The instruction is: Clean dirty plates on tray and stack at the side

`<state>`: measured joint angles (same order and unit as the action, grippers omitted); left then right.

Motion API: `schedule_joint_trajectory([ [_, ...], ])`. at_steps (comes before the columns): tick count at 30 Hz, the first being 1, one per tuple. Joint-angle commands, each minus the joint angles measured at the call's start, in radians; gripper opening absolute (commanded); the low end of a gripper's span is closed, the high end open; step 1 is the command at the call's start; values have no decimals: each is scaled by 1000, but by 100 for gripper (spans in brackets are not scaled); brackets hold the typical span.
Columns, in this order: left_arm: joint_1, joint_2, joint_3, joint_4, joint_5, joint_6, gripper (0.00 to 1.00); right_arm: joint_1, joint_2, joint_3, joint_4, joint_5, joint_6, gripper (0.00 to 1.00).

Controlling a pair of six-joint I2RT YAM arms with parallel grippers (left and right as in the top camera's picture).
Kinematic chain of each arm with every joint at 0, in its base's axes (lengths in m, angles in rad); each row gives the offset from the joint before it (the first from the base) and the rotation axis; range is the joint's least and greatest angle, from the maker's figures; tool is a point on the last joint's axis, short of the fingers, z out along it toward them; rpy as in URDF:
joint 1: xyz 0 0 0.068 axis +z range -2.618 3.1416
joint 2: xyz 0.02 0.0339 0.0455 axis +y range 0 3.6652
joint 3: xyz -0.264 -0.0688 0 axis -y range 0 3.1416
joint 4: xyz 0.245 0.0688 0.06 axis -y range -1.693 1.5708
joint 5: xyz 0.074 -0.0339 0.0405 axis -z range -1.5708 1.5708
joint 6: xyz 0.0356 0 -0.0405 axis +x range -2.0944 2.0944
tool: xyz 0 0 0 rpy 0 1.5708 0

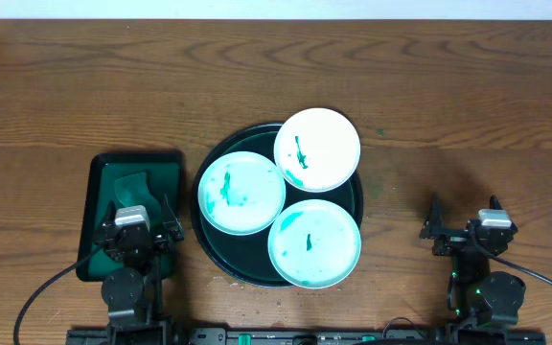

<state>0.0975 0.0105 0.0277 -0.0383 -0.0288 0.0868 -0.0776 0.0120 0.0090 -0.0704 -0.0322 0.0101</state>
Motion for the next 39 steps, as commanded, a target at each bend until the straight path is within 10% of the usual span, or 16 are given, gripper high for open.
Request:
schedule_joint_trajectory([
  [1,5,2,-24,-32,-5,17,90,-8,-5,-3,-2,1,-4,99],
  [26,5,2,-24,-32,-5,17,91,-8,-5,-3,16,-4,-3,99],
  [39,5,2,-24,-32,-5,17,90,-8,31,61,69,-350,71,99],
])
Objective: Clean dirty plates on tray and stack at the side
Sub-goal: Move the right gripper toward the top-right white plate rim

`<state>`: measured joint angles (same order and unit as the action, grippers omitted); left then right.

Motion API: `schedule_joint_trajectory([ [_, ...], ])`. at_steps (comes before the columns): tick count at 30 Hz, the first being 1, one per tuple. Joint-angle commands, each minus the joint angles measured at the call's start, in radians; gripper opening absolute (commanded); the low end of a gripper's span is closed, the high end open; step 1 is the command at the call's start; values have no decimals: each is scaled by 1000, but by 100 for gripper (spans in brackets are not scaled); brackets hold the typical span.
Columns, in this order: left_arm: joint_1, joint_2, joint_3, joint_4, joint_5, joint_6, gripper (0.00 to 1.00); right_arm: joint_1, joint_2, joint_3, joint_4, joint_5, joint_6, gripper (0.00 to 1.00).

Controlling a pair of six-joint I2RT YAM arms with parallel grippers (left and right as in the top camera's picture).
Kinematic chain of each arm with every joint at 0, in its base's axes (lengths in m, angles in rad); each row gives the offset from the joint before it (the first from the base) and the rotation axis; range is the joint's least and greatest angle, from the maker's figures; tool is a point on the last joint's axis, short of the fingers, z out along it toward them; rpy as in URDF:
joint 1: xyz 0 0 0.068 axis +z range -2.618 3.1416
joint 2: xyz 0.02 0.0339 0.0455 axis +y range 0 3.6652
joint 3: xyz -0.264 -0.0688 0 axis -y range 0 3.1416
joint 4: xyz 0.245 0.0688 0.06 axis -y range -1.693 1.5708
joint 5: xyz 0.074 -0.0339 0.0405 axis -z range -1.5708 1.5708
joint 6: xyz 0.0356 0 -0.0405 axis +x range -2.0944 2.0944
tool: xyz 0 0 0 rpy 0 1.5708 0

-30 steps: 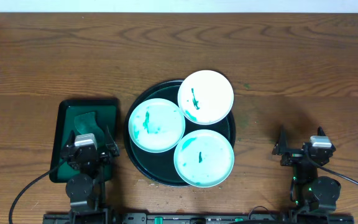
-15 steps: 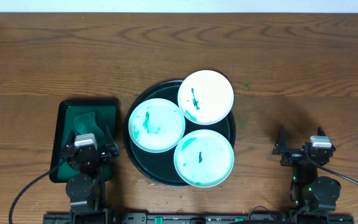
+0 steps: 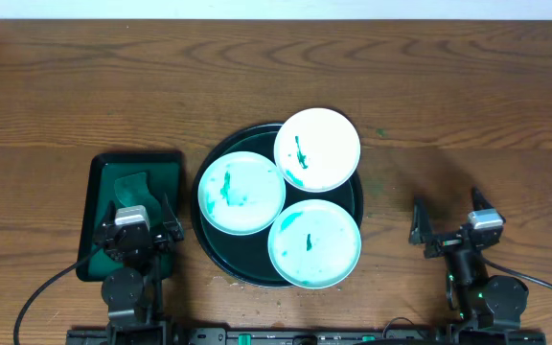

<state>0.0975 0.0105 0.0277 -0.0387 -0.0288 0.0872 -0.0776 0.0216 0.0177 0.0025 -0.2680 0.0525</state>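
Observation:
Three white plates smeared with green lie on a round dark tray [image 3: 214, 268] at the table's middle: one at the back right [image 3: 317, 149], one on the left [image 3: 241, 193], one at the front [image 3: 314, 243]. My left gripper [image 3: 140, 213] stands open over a green rectangular tray [image 3: 99, 172] that holds a green cloth [image 3: 134, 182]. To the right of the round tray, my right gripper [image 3: 445, 213] is open above bare table with nothing between its fingers.
The wooden table [image 3: 257, 67] stretches behind and to both sides of the trays. A small green speck [image 3: 379, 132] marks the wood right of the back plate. Both arm bases sit at the front edge.
My right gripper has shifted a little to the left, toward the round tray, and turned slightly. The left gripper and the plates are where they were.

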Motion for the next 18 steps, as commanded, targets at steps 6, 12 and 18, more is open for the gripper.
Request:
schedule_joint_trajectory([
  [6,5,2,-24,-31,-5,17,90,-8,190,238,-109,-243,10,99],
  [12,5,2,-24,-31,-5,17,90,-7,503,502,-261,-323,-33,99],
  [18,5,2,-24,-31,-5,17,90,-6,834,757,-374,-475,-35,99],
])
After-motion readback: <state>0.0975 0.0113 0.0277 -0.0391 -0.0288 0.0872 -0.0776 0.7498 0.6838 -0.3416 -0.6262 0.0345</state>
